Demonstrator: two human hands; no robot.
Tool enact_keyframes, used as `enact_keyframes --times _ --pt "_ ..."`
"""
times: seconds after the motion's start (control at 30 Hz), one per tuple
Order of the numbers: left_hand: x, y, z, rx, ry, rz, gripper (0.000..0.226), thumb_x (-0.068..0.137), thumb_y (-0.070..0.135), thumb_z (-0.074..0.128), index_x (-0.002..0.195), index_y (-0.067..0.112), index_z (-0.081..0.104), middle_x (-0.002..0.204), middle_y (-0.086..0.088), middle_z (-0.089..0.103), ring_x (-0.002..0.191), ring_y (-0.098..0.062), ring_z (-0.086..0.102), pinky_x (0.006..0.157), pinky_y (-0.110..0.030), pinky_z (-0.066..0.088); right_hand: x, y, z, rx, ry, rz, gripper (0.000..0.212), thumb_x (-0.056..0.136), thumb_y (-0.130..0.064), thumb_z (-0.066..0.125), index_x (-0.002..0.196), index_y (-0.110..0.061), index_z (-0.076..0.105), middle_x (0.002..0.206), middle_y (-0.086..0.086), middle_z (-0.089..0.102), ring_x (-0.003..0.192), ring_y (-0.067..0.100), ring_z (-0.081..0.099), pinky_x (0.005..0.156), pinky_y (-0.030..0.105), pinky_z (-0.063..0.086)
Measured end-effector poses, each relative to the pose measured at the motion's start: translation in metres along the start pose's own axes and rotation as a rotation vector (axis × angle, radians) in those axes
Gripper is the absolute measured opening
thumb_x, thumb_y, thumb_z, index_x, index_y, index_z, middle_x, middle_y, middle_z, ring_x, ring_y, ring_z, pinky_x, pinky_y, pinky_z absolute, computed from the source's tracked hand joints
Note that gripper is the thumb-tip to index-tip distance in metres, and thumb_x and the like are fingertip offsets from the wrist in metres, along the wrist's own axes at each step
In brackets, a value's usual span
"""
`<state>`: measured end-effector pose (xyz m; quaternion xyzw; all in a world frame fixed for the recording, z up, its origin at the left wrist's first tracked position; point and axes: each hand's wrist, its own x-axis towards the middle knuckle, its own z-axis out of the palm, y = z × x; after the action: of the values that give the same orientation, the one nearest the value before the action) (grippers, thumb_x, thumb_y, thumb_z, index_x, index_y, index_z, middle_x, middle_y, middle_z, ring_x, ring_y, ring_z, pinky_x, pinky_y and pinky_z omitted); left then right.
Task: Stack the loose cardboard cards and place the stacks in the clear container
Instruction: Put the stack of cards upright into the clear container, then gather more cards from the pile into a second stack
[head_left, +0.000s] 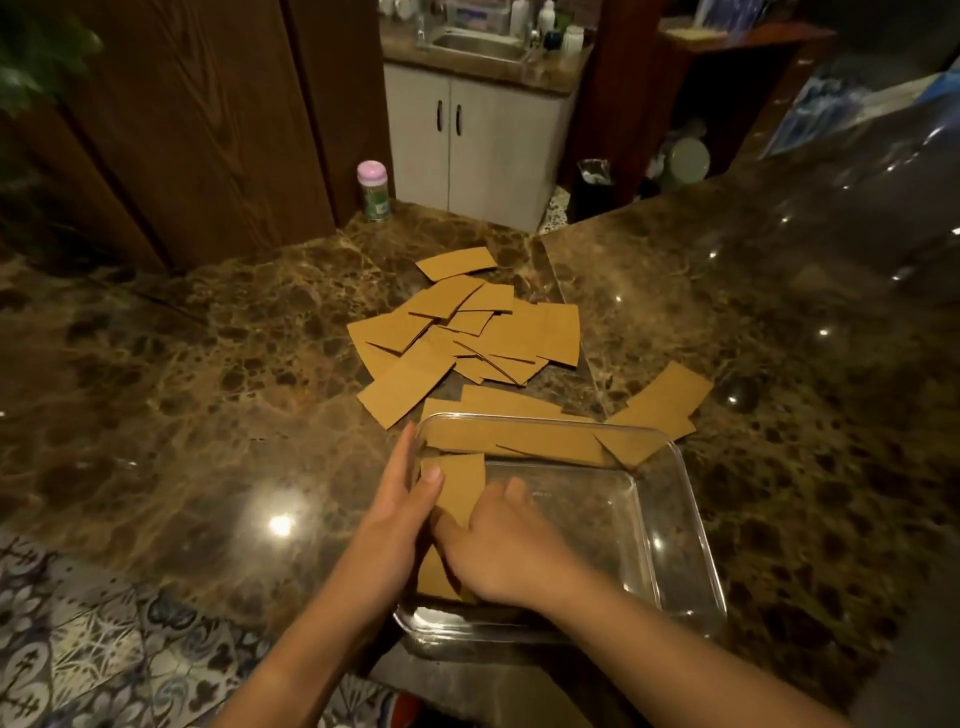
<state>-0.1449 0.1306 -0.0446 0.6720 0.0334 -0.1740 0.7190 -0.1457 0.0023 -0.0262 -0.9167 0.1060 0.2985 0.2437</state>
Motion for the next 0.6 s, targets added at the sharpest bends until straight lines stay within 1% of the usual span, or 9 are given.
enact_keyframes --times 0.07,0.17,0.2,0.27,0.33,0.37,0.43,0.53,0.6 --pt "-0.001 0.001 0.001 -0.027 -0.002 -0.009 0.077 0.078 0.062 0.064 0.147 0.043 0.034 0.148 0.020 0.045 0.133 0.001 0.044 0.111 -0.032 0.039 -0.004 -0.001 -0.006 -0.119 -0.021 -0.003 0.099 0.088 -0.077 0.025 0.153 -0.002 0.020 0.153 0.018 0.034 0.134 0.036 0.041 0.106 0.047 0.040" --pt "0.000 0.014 -0.002 -0.074 0.061 -0.041 0.043 0.088 0.041 0.058 0.130 0.032 0.056 0.116 0.012 0.071 0.103 -0.001 0.067 0.082 -0.025 0.051 -0.021 0.000 -0.036 -0.208 -0.052 -0.070 0.118 0.075 -0.092 0.008 0.154 -0.007 0.025 0.143 0.017 0.051 0.126 0.036 0.052 0.098 0.046 0.045" --pt "0.005 0.022 -0.005 -0.001 0.105 -0.004 0.035 0.090 0.035 0.054 0.123 0.029 0.061 0.112 0.007 0.073 0.098 -0.001 0.068 0.081 -0.027 0.050 -0.030 0.004 -0.053 -0.137 -0.036 -0.131 0.116 0.073 -0.094 0.005 0.155 -0.015 0.027 0.138 0.014 0.057 0.124 0.032 0.055 0.098 0.045 0.046" --pt "0.023 0.039 -0.014 0.128 0.206 0.104 0.024 0.095 0.022 0.053 0.114 0.031 0.064 0.116 0.004 0.069 0.101 0.001 0.064 0.090 -0.027 0.047 -0.049 0.015 -0.101 0.219 0.016 -0.245 0.101 0.070 -0.094 0.012 0.146 -0.034 0.041 0.118 0.003 0.070 0.106 0.018 0.066 0.088 0.040 0.052" --pt "0.045 0.055 -0.016 0.175 0.206 0.184 0.025 0.096 0.014 0.053 0.112 0.030 0.064 0.119 0.003 0.067 0.107 -0.001 0.061 0.093 -0.025 0.044 -0.047 0.046 -0.151 0.645 0.205 -0.263 0.080 0.072 -0.085 0.035 0.129 -0.035 0.057 0.091 0.005 0.073 0.074 0.011 0.067 0.066 0.030 0.052" --pt "0.057 0.063 -0.015 0.196 0.175 0.203 0.025 0.095 0.012 0.055 0.112 0.028 0.064 0.116 0.003 0.068 0.106 -0.003 0.062 0.091 -0.025 0.044 -0.036 0.066 -0.172 0.744 0.332 -0.232 0.072 0.074 -0.077 0.047 0.127 -0.031 0.060 0.088 0.005 0.072 0.069 0.011 0.064 0.062 0.029 0.050" --pt "0.084 0.078 -0.008 0.301 0.044 0.225 0.025 0.092 0.012 0.062 0.110 0.028 0.065 0.110 0.004 0.069 0.102 -0.006 0.065 0.088 -0.024 0.047 -0.002 0.104 -0.200 0.636 0.440 -0.128 0.070 0.078 -0.061 0.068 0.138 -0.026 0.053 0.111 0.000 0.069 0.086 0.012 0.064 0.076 0.034 0.053" --pt "0.129 0.092 0.016 0.614 -0.203 0.231 0.020 0.089 0.015 0.068 0.104 0.027 0.065 0.103 0.006 0.067 0.094 -0.009 0.065 0.079 -0.024 0.055 0.048 0.139 -0.209 0.313 0.244 0.071 0.098 0.074 -0.047 0.081 0.153 -0.022 0.029 0.151 0.003 0.045 0.131 0.020 0.048 0.104 0.035 0.041" --pt "0.157 0.093 0.039 0.920 -0.337 0.281 0.018 0.086 0.021 0.072 0.097 0.031 0.063 0.100 0.010 0.064 0.091 -0.009 0.064 0.081 -0.027 0.055 0.071 0.145 -0.200 0.147 0.133 0.178 0.129 0.064 -0.056 0.085 0.158 -0.022 0.004 0.163 0.011 0.023 0.146 0.028 0.030 0.114 0.039 0.030"
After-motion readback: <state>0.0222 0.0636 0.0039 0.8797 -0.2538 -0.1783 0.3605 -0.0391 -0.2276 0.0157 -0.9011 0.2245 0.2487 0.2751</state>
